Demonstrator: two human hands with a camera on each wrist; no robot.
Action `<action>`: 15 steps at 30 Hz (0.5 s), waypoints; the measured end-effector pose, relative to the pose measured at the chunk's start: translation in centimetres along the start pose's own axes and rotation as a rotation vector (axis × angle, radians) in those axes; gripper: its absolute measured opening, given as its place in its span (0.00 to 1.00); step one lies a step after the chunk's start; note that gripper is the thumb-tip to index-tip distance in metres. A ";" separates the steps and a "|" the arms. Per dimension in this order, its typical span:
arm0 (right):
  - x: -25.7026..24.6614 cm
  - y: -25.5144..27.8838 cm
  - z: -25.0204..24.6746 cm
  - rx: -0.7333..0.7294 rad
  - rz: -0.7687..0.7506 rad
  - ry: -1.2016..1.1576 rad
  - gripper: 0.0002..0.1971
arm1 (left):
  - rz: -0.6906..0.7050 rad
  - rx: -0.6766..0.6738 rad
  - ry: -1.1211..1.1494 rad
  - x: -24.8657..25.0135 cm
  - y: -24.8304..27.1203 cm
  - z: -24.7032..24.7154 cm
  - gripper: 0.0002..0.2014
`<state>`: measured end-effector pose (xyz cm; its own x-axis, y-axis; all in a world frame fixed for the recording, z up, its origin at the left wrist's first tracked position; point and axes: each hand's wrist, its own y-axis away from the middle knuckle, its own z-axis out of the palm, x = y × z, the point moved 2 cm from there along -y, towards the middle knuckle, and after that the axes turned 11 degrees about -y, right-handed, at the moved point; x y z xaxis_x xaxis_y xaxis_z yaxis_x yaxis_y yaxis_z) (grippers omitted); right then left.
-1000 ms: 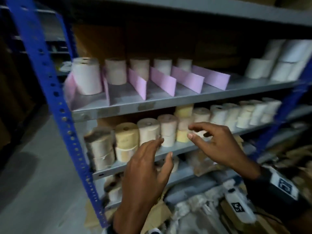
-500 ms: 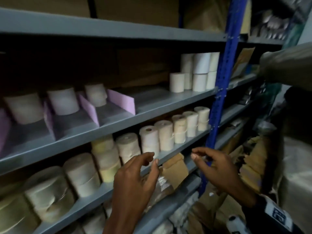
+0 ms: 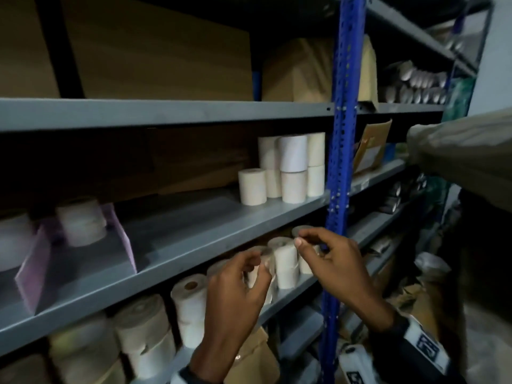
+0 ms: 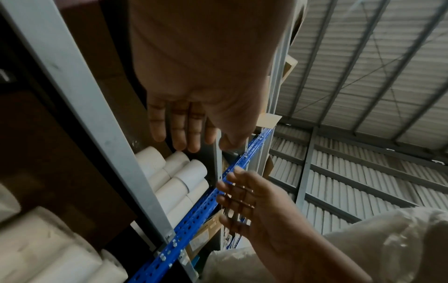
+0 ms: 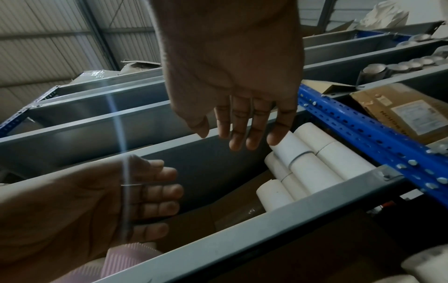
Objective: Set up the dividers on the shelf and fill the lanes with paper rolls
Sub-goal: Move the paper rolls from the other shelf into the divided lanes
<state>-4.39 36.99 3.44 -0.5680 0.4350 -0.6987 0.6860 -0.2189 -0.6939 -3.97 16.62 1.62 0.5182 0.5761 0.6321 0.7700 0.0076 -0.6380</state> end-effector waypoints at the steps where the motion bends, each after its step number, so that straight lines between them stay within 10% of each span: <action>1: 0.5 -1.4 0.4 -0.023 0.001 0.013 0.09 | -0.019 -0.014 0.017 0.0 -1.0 0.9 0.07; 15: 6.5 -25.5 9.5 -0.613 -0.047 0.548 0.26 | -0.082 -0.199 -0.255 -5.1 -23.5 7.6 0.25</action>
<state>-29.91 37.08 14.94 -0.4092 0.8309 -0.3771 0.8835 0.2576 -0.3913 -27.51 19.74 10.01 0.3606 0.7664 0.5316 0.8760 -0.0825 -0.4752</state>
